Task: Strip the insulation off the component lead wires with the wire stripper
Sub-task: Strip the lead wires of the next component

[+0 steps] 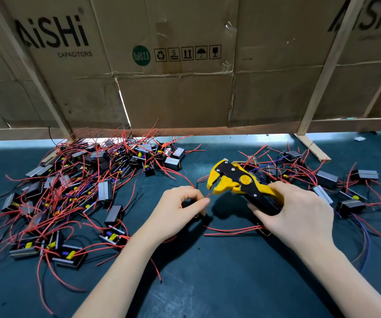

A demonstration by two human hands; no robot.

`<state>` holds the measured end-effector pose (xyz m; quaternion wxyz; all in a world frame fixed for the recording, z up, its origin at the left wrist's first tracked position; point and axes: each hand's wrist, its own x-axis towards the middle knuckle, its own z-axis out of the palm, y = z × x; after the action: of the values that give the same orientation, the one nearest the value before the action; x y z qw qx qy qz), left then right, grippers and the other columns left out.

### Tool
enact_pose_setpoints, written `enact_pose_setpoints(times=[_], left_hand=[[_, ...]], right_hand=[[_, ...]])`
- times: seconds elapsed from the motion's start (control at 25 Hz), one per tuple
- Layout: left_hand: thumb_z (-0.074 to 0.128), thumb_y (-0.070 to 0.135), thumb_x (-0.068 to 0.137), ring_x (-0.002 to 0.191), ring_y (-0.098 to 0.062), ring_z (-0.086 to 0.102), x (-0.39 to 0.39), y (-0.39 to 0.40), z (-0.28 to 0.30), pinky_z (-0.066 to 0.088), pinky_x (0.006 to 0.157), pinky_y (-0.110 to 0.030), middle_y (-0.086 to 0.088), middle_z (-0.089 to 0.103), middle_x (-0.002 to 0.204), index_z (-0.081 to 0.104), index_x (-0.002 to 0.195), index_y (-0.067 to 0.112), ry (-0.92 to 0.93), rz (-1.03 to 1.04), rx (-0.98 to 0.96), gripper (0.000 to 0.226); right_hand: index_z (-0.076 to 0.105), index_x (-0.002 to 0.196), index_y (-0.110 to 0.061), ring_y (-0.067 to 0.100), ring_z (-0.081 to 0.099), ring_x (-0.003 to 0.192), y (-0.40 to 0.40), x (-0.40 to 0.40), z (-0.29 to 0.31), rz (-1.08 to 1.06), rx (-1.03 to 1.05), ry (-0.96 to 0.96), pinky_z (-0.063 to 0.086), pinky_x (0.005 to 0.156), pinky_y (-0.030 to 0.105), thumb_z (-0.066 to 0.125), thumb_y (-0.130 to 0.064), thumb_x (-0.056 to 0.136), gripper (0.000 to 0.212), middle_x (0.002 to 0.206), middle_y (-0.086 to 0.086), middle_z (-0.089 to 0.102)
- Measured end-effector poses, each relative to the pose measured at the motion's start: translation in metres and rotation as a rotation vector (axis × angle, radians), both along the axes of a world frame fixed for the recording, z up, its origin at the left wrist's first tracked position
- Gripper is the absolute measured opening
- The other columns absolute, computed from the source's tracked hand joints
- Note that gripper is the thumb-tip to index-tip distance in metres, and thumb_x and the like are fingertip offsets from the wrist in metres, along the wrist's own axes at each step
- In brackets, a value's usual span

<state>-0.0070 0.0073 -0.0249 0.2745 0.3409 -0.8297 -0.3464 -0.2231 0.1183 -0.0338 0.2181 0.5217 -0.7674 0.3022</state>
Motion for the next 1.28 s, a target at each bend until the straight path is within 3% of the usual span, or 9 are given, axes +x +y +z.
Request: enact_pose_setpoints(times=[0.08,0.2,0.44,0.56,0.68,0.84,0.92,1.08,1.28], left_hand=[[0.077,0.03,0.082,0.09,-0.001,0.052,0.004,-0.001,0.0,0.038,0.081,-0.015,0.011,0.059,0.091,0.072,0.086,0.029,-0.063,-0.003,-0.082,0.007],[0.077,0.033,0.081,0.106,-0.009,0.047,0.006,-0.003,-0.004,0.038,0.094,-0.023,0.008,0.048,0.11,0.068,0.112,0.03,-0.239,0.072,-0.225,0.032],[0.074,0.025,0.084,0.093,-0.006,0.053,-0.012,0.031,0.009,0.045,0.091,-0.025,0.006,0.053,0.102,0.072,0.104,0.022,-0.216,-0.276,-0.245,0.02],[0.067,0.013,0.089,0.124,-0.015,0.05,-0.037,0.061,0.001,0.035,0.109,-0.025,-0.004,0.053,0.135,0.042,0.145,0.015,-0.148,-0.472,-0.169,0.061],[0.059,0.006,0.089,0.15,-0.016,0.015,-0.046,0.069,-0.003,0.01,0.123,-0.032,-0.005,0.021,0.162,0.008,0.157,0.016,-0.243,-0.545,-0.151,0.085],[0.053,-0.002,0.071,0.122,-0.009,0.055,-0.019,0.035,0.019,0.037,0.109,-0.027,0.003,0.066,0.125,0.069,0.117,0.015,0.063,-0.194,-0.219,0.052],[0.05,0.003,0.073,0.098,-0.01,0.064,0.004,0.011,0.026,0.047,0.095,-0.033,0.008,0.073,0.096,0.074,0.093,0.016,0.159,0.19,-0.299,0.034],[0.057,0.002,0.084,0.089,-0.027,0.064,0.047,-0.029,0.025,0.049,0.087,-0.041,0.001,0.073,0.088,0.073,0.085,0.016,-0.007,0.656,-0.347,0.021],[0.061,0.01,0.086,0.102,-0.032,0.054,0.053,-0.039,0.008,0.039,0.091,-0.038,-0.002,0.073,0.099,0.073,0.096,0.017,-0.166,0.681,-0.314,0.017]], right_hand=[[0.069,0.101,-0.018,0.032,0.063,0.083,-0.002,-0.006,-0.001,-0.02,-0.013,0.038,0.043,0.069,0.038,0.081,-0.053,0.065,0.052,0.087,0.002,0.066],[0.065,0.107,-0.018,0.033,0.06,0.091,-0.004,-0.013,0.001,-0.061,-0.068,-0.006,0.039,0.076,0.041,0.067,-0.059,0.068,0.057,0.092,0.002,0.064],[0.064,0.107,-0.02,0.03,0.061,0.093,-0.003,-0.014,0.006,-0.037,-0.138,-0.091,0.038,0.076,0.04,0.068,-0.058,0.069,0.055,0.094,0.0,0.064],[0.064,0.109,-0.018,0.032,0.061,0.097,-0.001,-0.011,0.009,-0.024,-0.141,-0.116,0.039,0.078,0.043,0.077,-0.053,0.07,0.054,0.097,0.003,0.065],[0.065,0.109,-0.016,0.033,0.061,0.1,-0.001,-0.012,0.014,-0.027,-0.148,-0.164,0.042,0.081,0.045,0.086,-0.043,0.065,0.055,0.1,0.005,0.066],[0.066,0.104,-0.024,0.011,0.063,0.093,0.009,-0.01,0.022,0.152,-0.186,-0.509,0.049,0.086,0.026,0.085,-0.041,0.065,0.046,0.096,-0.008,0.069],[0.068,0.096,-0.024,0.001,0.063,0.076,0.003,-0.008,0.025,0.356,-0.132,-0.799,0.046,0.073,0.011,0.084,-0.04,0.073,0.032,0.085,-0.012,0.069],[0.061,0.094,0.001,0.025,0.065,0.063,-0.002,-0.012,0.03,0.814,0.394,-1.658,0.052,0.069,0.042,0.057,-0.04,0.093,0.042,0.084,0.021,0.059],[0.071,0.078,-0.015,0.027,0.067,0.07,0.008,-0.002,0.018,0.64,0.574,-1.417,0.056,0.075,0.043,0.084,-0.075,0.04,0.072,0.076,0.013,0.068]])
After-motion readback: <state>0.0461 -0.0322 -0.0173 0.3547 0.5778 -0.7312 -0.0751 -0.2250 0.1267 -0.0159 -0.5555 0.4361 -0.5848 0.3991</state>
